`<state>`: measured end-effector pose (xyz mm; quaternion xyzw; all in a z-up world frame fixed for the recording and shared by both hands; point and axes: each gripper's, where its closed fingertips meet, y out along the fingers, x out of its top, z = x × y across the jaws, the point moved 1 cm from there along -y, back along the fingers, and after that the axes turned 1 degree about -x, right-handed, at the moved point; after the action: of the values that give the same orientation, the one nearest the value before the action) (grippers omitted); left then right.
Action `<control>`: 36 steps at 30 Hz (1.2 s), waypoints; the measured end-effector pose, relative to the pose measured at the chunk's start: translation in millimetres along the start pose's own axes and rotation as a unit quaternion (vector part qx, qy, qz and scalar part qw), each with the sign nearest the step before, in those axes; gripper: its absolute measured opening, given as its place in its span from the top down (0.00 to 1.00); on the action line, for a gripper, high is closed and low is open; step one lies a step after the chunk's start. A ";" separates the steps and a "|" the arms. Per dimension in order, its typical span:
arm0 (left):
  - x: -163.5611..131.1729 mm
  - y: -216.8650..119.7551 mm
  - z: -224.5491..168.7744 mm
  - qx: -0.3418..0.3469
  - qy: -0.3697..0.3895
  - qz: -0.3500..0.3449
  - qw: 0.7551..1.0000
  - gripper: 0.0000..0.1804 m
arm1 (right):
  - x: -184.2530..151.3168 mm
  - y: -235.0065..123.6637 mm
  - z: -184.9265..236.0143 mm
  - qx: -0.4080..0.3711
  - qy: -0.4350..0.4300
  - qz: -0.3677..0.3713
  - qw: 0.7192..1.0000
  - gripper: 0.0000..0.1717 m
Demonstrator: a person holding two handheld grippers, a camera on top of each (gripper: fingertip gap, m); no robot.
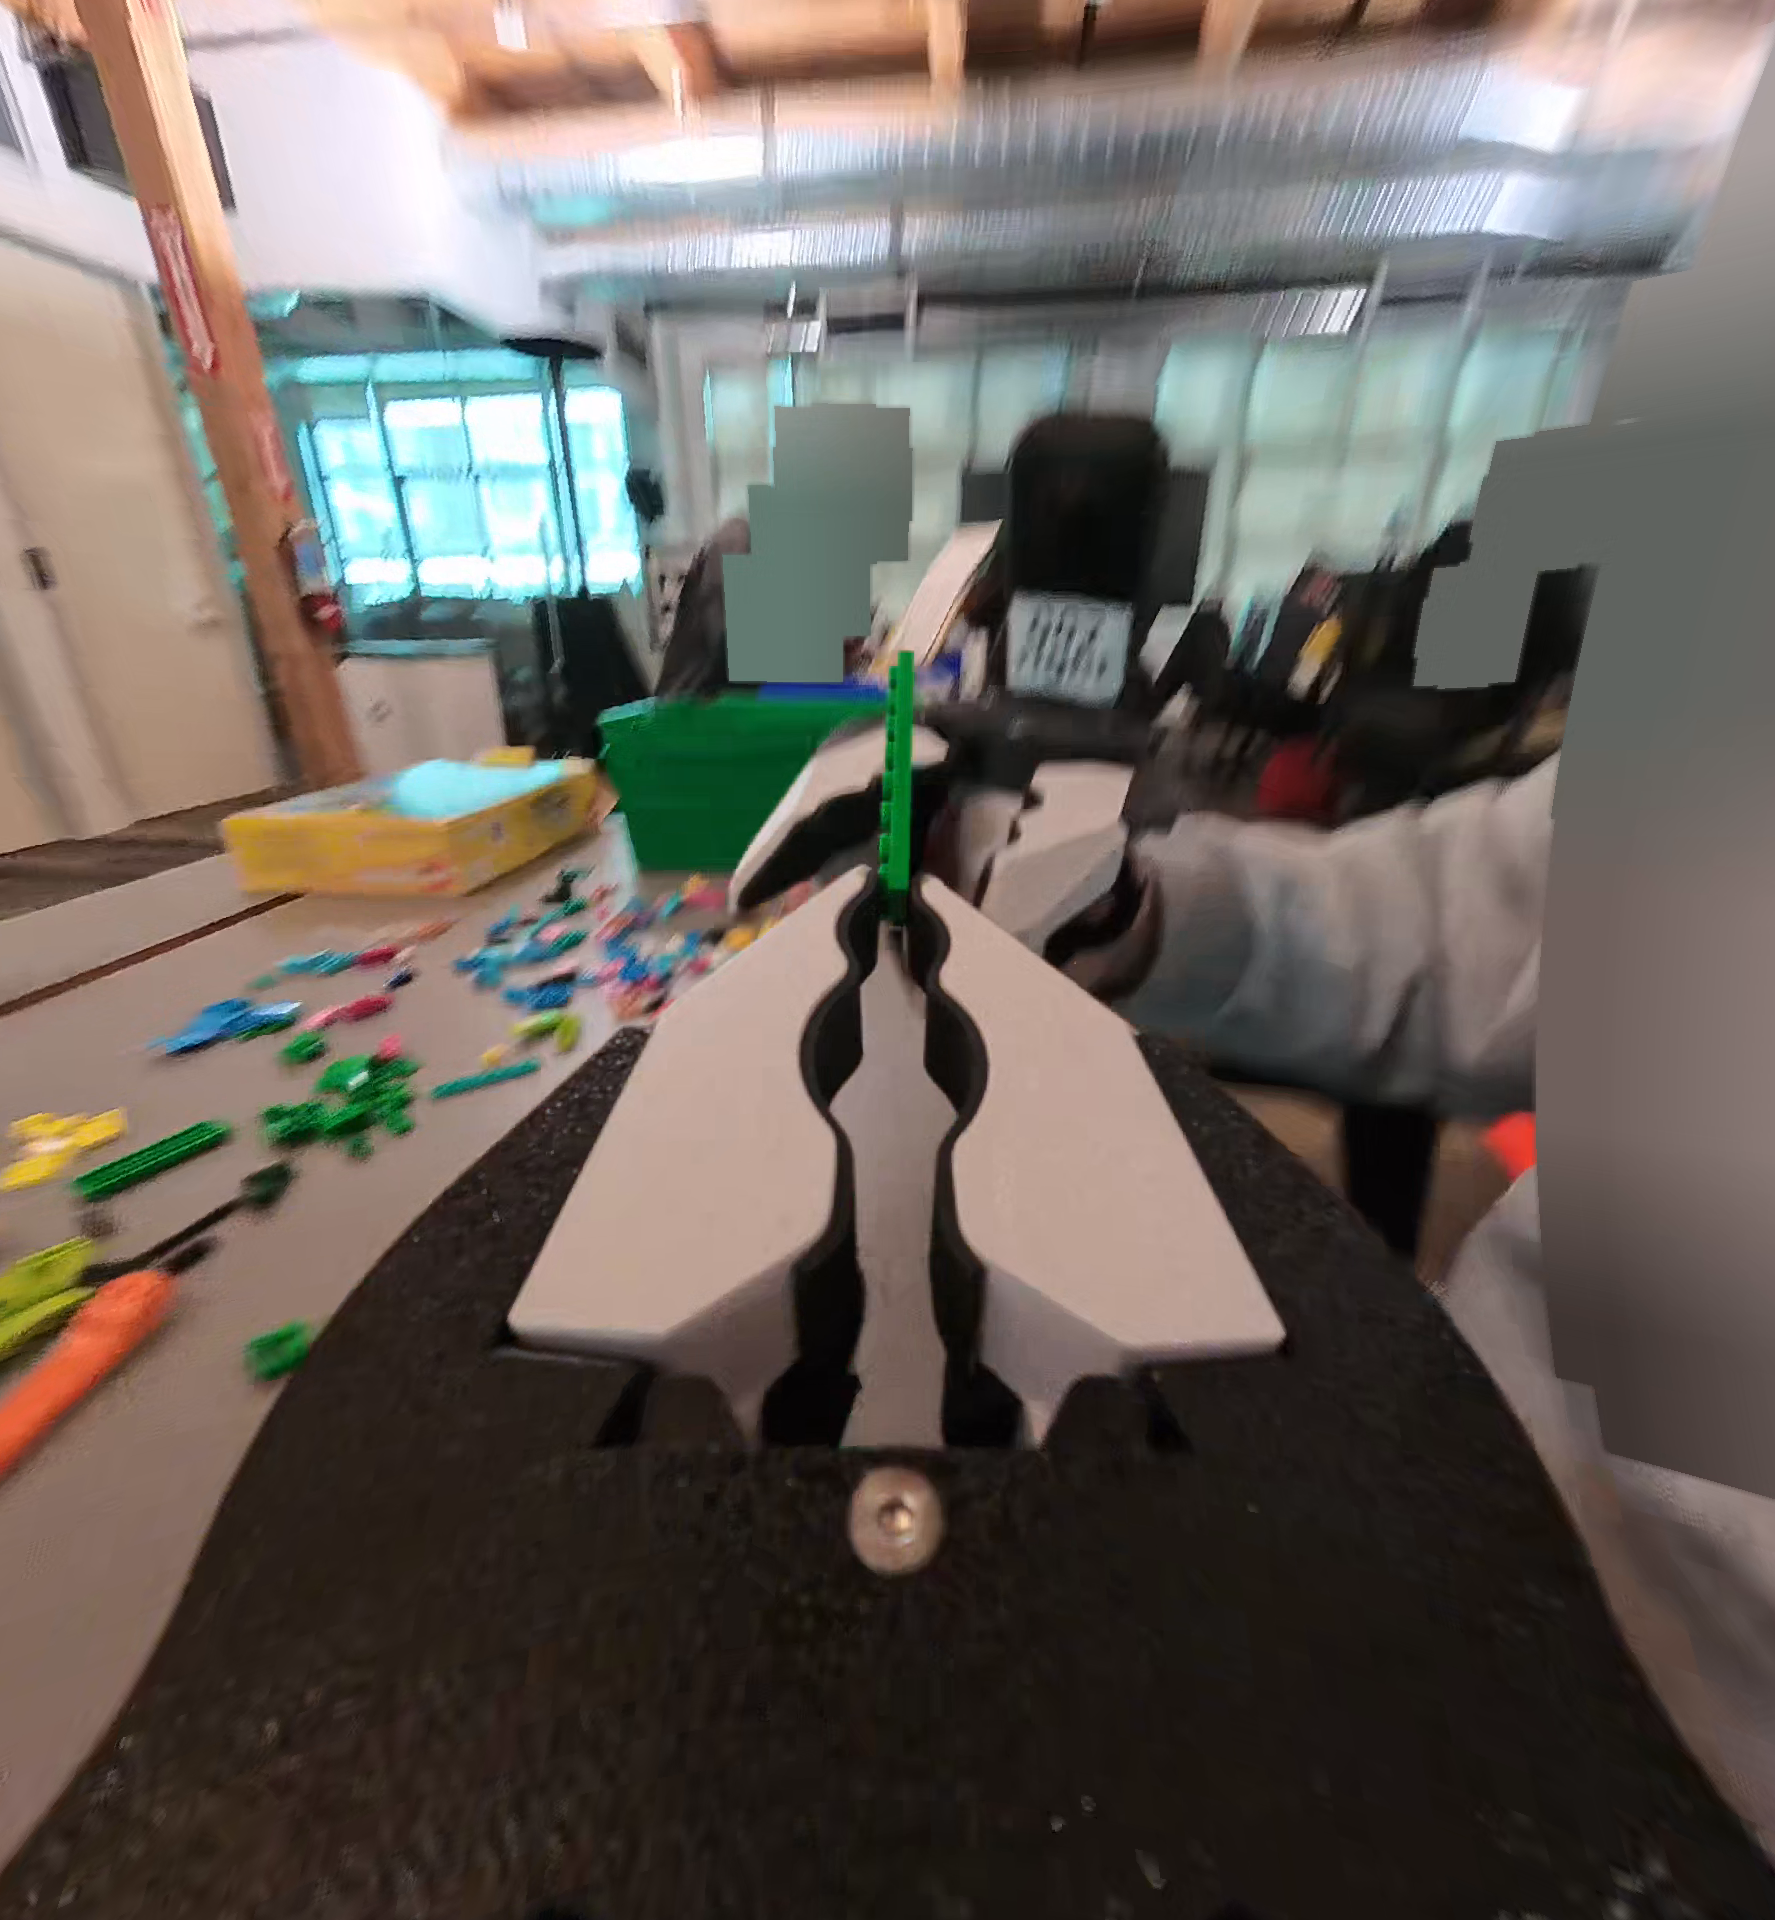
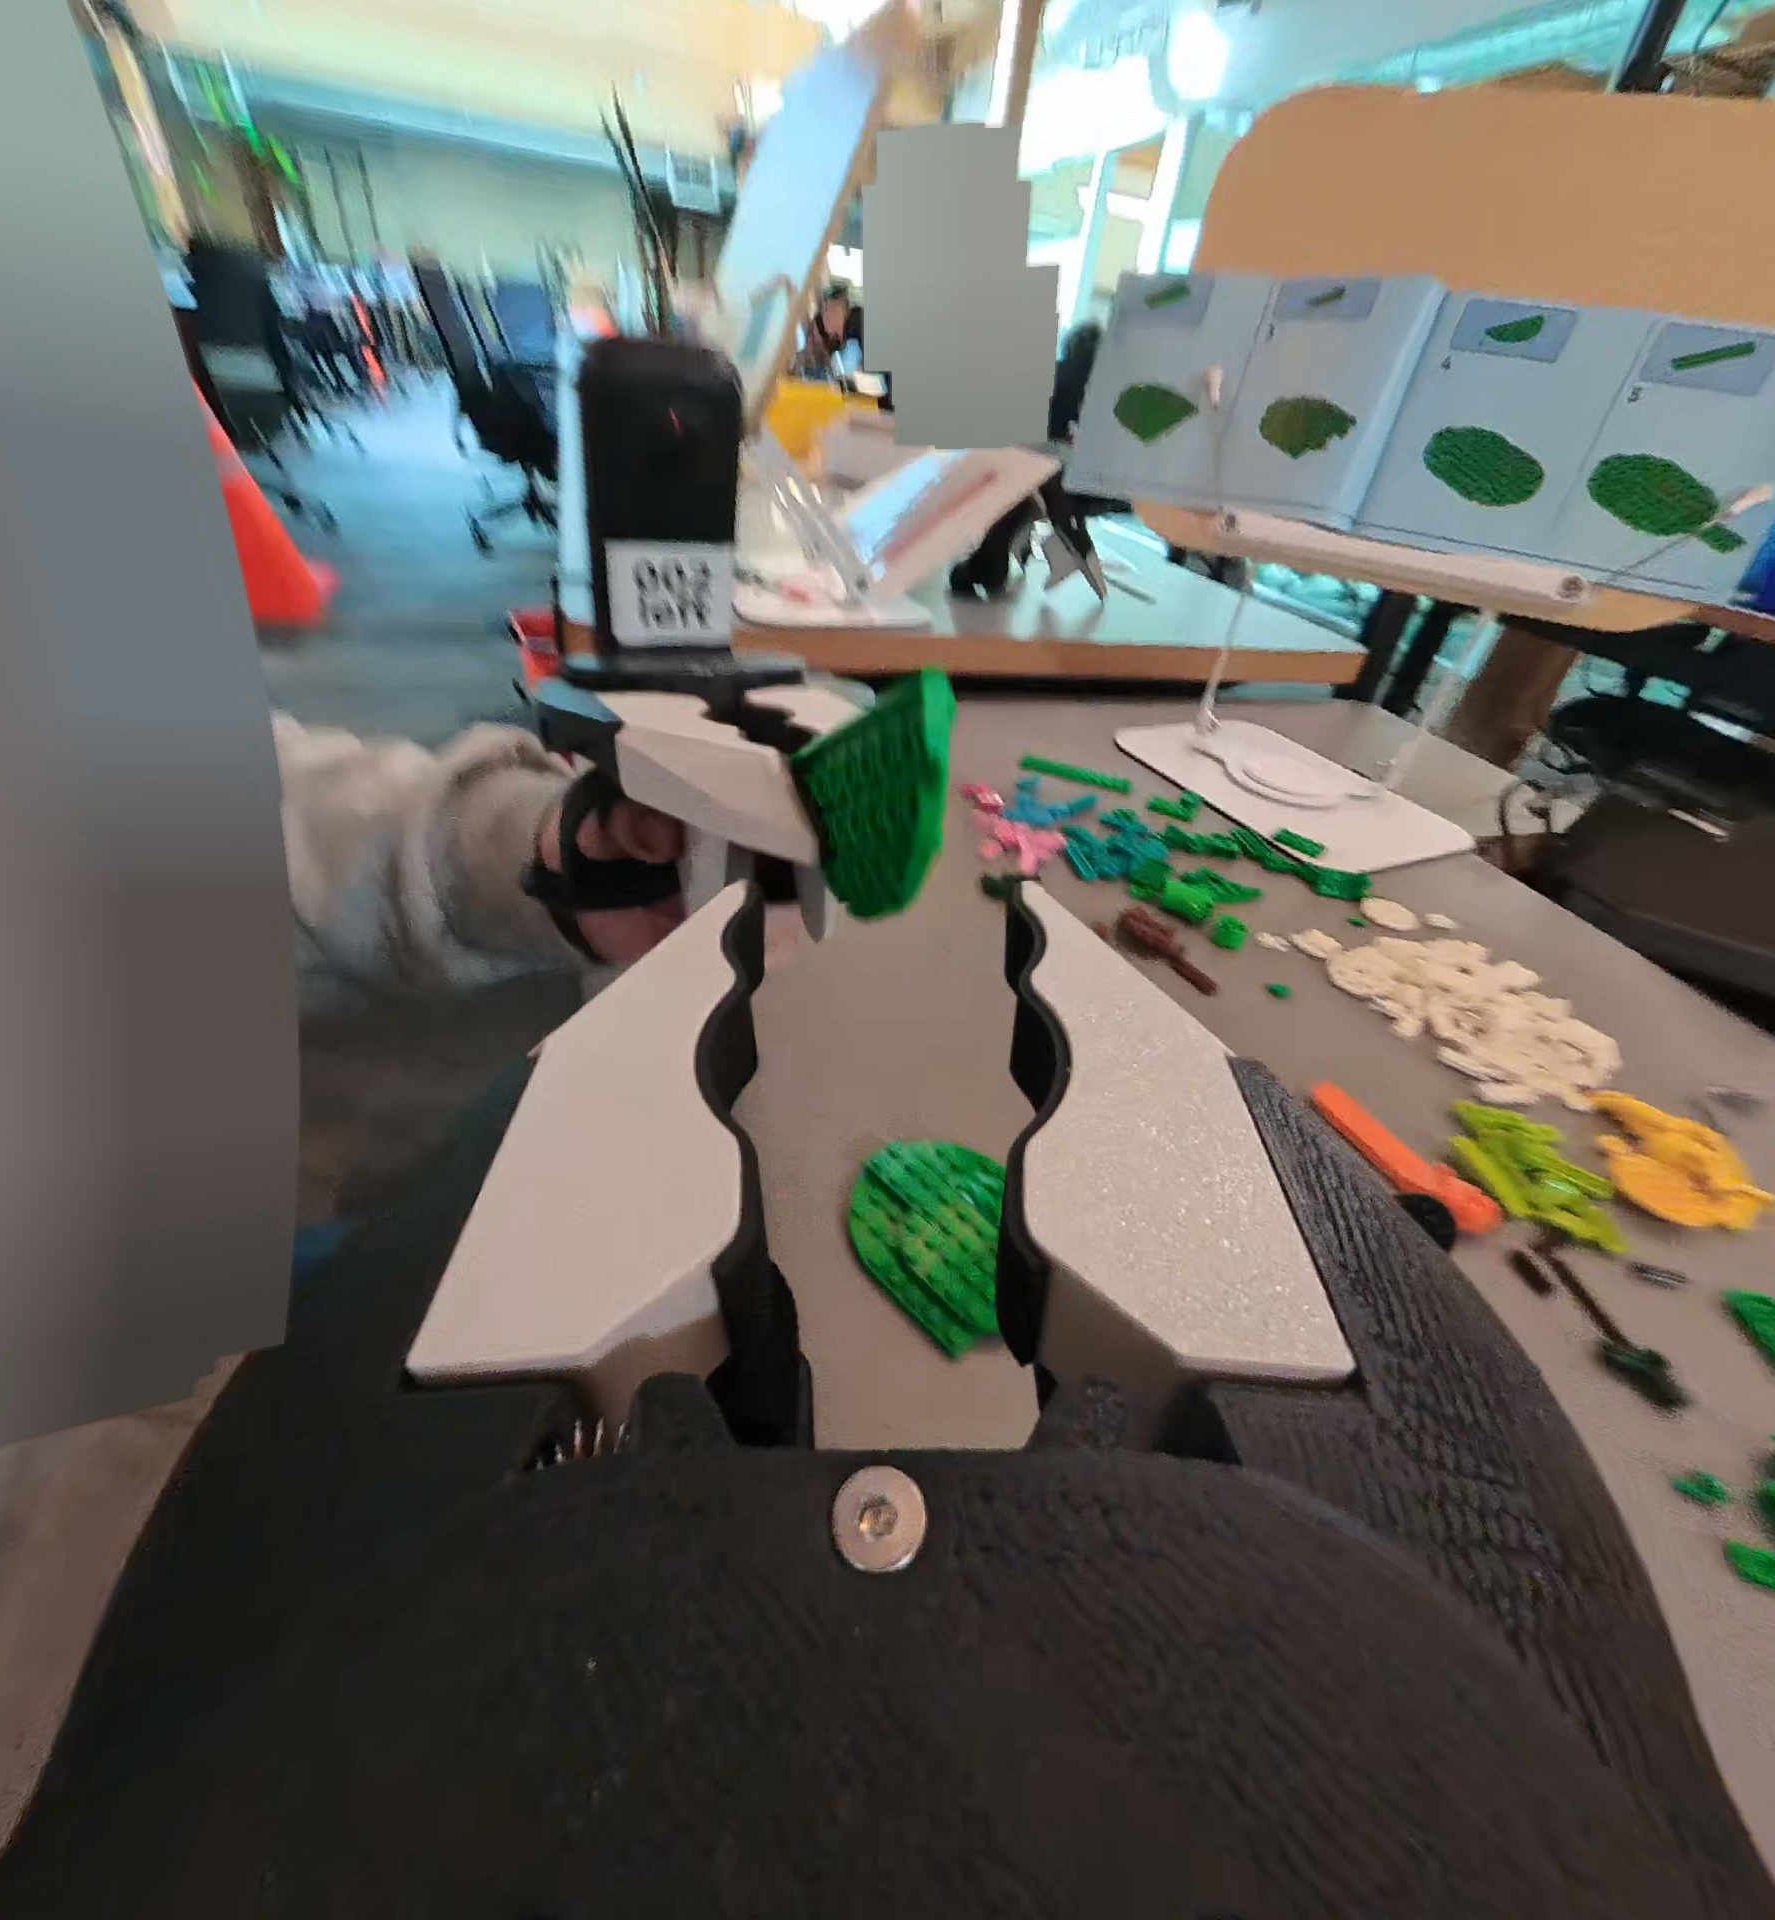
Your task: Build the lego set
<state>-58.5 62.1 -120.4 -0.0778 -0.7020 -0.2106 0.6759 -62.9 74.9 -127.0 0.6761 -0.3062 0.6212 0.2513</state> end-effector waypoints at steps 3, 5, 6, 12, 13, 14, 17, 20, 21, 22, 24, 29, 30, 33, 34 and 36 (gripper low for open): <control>19.0 -5.0 -1.6 -0.024 -0.070 -0.090 0.993 1.00 | 19.3 0.0 8.9 0.037 0.069 -0.089 0.993 0.73; 26.2 -7.3 -4.4 -0.036 -0.089 -0.128 0.987 1.00 | 30.4 -0.1 9.7 0.041 0.102 -0.144 0.983 0.78; 28.7 -7.9 -5.3 -0.039 -0.097 -0.142 0.984 1.00 | 34.3 -0.1 10.1 0.042 0.112 -0.165 0.979 0.81; 28.7 -8.3 -7.8 -0.047 -0.109 -0.158 0.980 1.00 | 48.9 -1.2 10.5 0.053 0.147 -0.233 0.960 0.95; 26.8 -7.8 -7.9 -0.050 -0.114 -0.154 0.980 1.00 | 47.4 -0.2 10.4 0.050 0.138 -0.228 0.962 0.98; 25.5 -8.0 -7.0 -0.052 -0.125 -0.151 0.979 0.99 | 45.9 0.0 9.7 0.047 0.130 -0.221 0.966 0.98; 13.0 -7.7 -1.2 -0.047 -0.120 -0.093 0.987 0.92 | 37.4 -3.7 -3.3 0.008 0.087 -0.177 0.980 0.99; -12.6 -15.1 23.7 0.033 -0.056 0.043 0.997 0.78 | -10.7 -0.7 -33.6 -0.052 0.036 0.003 0.998 0.99; -17.1 -19.3 29.4 0.050 -0.040 0.075 0.995 0.74 | -34.9 1.0 -40.9 -0.054 0.043 0.084 0.994 0.98; -20.8 -23.4 33.7 0.064 -0.030 0.103 0.992 0.71 | -54.4 1.6 -45.8 -0.051 0.048 0.144 0.987 0.98; -29.9 -31.4 38.8 0.089 -0.011 0.163 0.982 0.65 | -73.1 4.2 -54.5 -0.052 0.042 0.193 0.979 0.98; -60.5 -51.7 21.3 0.116 0.065 0.290 0.948 0.60 | -91.4 21.5 -64.1 -0.037 -0.042 0.238 0.970 0.98; -64.9 -56.1 15.6 0.120 0.078 0.303 0.942 0.60 | -95.4 24.8 -66.1 -0.041 -0.088 0.247 0.964 0.98; -70.1 -70.5 1.0 0.138 0.103 0.326 0.929 0.60 | -107.6 30.7 -57.3 -0.025 -0.249 0.274 0.928 0.98; -70.6 -75.4 -3.9 0.145 0.110 0.333 0.925 0.60 | -111.7 31.5 -54.3 -0.022 -0.305 0.283 0.909 0.98; -73.4 -86.4 -12.7 0.159 0.122 0.351 0.915 0.60 | -118.4 33.8 -47.9 -0.015 -0.404 0.293 0.866 0.98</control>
<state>-75.4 -7.7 -208.9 -0.1843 -0.5661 0.1467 0.7899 -125.1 98.3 -241.1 0.7438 -0.5738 0.3338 -0.0780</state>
